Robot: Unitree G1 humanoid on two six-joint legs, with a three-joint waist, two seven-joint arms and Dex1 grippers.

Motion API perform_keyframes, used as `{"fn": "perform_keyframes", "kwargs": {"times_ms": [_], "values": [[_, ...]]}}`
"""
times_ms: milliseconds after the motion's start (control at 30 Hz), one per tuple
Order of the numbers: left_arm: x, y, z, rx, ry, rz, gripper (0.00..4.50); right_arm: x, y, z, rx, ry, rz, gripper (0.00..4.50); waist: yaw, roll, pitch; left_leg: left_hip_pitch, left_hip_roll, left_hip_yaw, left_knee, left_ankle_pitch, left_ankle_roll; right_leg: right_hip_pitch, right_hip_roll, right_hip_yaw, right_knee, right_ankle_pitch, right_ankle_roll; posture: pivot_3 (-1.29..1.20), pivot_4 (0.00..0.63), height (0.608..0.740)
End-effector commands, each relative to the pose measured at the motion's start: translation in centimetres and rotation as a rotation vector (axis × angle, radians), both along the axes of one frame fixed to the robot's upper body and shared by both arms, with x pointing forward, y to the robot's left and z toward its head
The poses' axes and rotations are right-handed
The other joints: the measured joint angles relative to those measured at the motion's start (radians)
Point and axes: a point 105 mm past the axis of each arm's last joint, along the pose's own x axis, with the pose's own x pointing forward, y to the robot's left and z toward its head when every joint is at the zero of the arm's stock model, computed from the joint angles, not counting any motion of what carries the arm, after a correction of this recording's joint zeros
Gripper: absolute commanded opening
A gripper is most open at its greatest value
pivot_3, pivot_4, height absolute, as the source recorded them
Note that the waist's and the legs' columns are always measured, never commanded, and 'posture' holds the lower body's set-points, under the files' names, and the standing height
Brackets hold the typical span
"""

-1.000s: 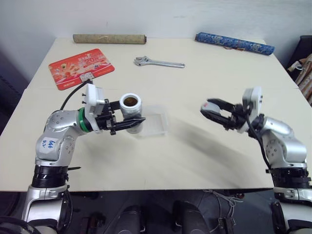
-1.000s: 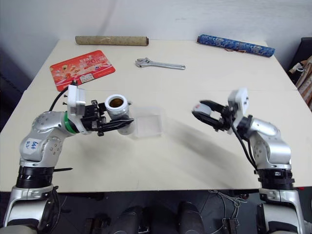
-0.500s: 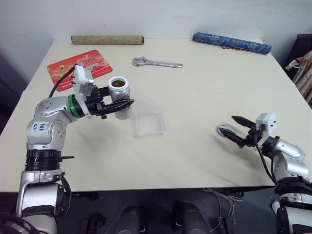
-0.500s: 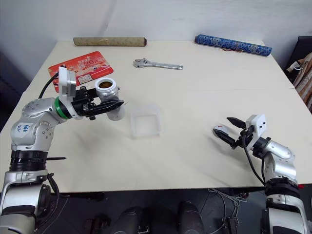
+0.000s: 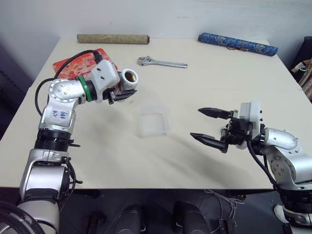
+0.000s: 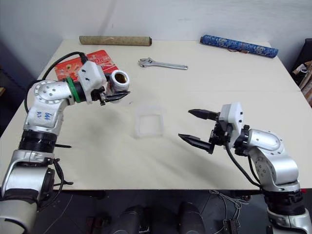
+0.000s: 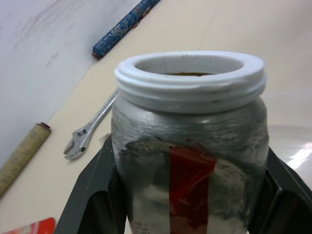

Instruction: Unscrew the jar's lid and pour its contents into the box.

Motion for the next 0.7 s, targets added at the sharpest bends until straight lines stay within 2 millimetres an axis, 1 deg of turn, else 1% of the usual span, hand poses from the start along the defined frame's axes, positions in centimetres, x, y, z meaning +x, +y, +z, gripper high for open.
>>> {"fn": "perform_keyframes", "kwargs": {"times_ms": [33,200,300,400,500,567,700], "values": [[-0.3,-1.5,2.0,0.240,-0.352,-0.034,2.39,-0.4,-0.5,0.6,0.009,-0.029,-0.034,4.49,0.005,0.000,0.000,0.000,0.000,0.000,0.000,0.000,0.000,0.000,0.000,0.000,0.000,0.000,0.000,0.00,0.150,0.740],[-0.8,-3.5,1.5,0.432,-0.672,-0.105,2.39,-0.4,-0.9,-0.1,0.021,-0.008,-0.081,4.49,0.012,0.000,0.000,-0.001,-0.001,0.001,0.000,-0.001,0.001,-0.001,-0.001,0.000,-0.001,0.000,0.001,0.00,0.150,0.740],[-0.6,-4.0,1.4,0.548,-0.860,-0.113,2.39,-0.5,-0.9,-0.4,0.028,0.000,-0.095,4.49,0.012,0.000,0.000,-0.001,-0.001,0.001,0.000,-0.001,0.002,-0.001,-0.001,0.000,-0.001,0.001,0.001,0.00,0.150,0.740],[-0.6,-4.5,1.9,0.640,-1.071,-0.124,2.39,-0.4,-0.7,-0.3,0.039,0.002,-0.102,4.49,0.011,0.000,0.000,-0.001,-0.001,0.002,0.000,-0.001,0.003,-0.001,-0.001,0.000,-0.001,0.001,0.002,0.00,0.150,0.740],[-0.8,-5.5,1.9,0.735,-1.294,-0.179,2.39,-0.4,-0.5,-0.3,0.043,0.004,-0.104,4.49,0.012,-0.001,0.000,-0.002,0.000,0.003,0.000,-0.001,0.004,-0.003,-0.001,0.001,0.000,0.001,0.002,0.00,0.150,0.740],[-1.0,-6.0,1.6,0.788,-1.434,-0.219,2.39,-0.4,-0.4,-0.4,0.045,0.007,-0.105,4.49,0.012,-0.001,0.000,-0.003,-0.001,0.003,0.000,-0.001,0.004,-0.004,-0.001,0.002,0.000,0.001,0.003,0.00,0.150,0.740],[-0.7,-6.1,0.6,0.873,-1.587,-0.285,2.39,-0.4,-0.1,-0.4,0.050,0.013,-0.105,4.49,0.013,-0.001,0.000,-0.006,-0.001,0.004,0.000,-0.001,0.005,-0.008,-0.002,0.002,0.001,0.002,0.003,0.00,0.150,0.740]]}}
